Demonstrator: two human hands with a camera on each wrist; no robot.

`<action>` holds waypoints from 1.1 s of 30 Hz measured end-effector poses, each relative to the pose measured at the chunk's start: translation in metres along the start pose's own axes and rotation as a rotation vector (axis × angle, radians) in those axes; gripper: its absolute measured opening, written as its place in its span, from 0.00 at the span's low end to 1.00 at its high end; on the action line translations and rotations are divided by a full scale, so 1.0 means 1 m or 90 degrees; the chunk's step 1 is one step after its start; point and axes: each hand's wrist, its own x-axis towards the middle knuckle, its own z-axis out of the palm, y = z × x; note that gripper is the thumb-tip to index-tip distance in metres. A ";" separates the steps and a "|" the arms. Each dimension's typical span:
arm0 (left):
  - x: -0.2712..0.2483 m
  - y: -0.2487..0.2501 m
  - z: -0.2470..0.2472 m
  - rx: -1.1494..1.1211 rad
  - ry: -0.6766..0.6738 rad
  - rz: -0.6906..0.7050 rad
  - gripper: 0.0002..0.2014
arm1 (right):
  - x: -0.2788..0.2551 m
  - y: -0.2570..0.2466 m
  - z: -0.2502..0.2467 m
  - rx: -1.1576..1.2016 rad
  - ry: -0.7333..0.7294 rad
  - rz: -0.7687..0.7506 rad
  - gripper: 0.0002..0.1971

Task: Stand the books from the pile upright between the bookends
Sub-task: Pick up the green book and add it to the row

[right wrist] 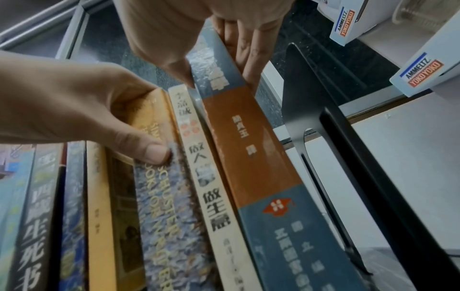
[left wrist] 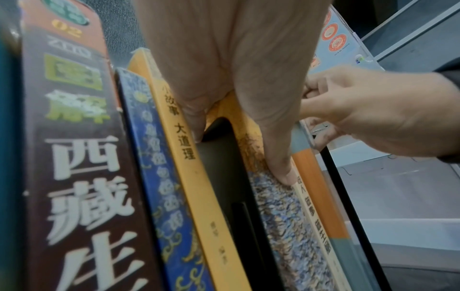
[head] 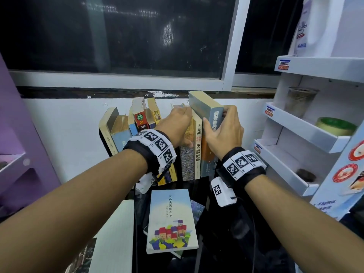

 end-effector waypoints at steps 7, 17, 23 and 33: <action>0.001 -0.001 0.000 -0.004 -0.001 0.003 0.52 | -0.005 0.004 0.005 0.002 -0.004 0.016 0.21; 0.000 0.000 -0.002 -0.006 -0.001 -0.006 0.52 | -0.005 0.009 0.004 0.011 -0.063 0.024 0.24; 0.000 0.000 -0.001 -0.007 -0.003 -0.007 0.53 | 0.004 0.008 -0.012 0.038 -0.206 -0.005 0.33; 0.004 0.000 0.001 -0.010 0.002 -0.004 0.52 | 0.012 0.019 -0.028 0.030 -0.440 -0.032 0.54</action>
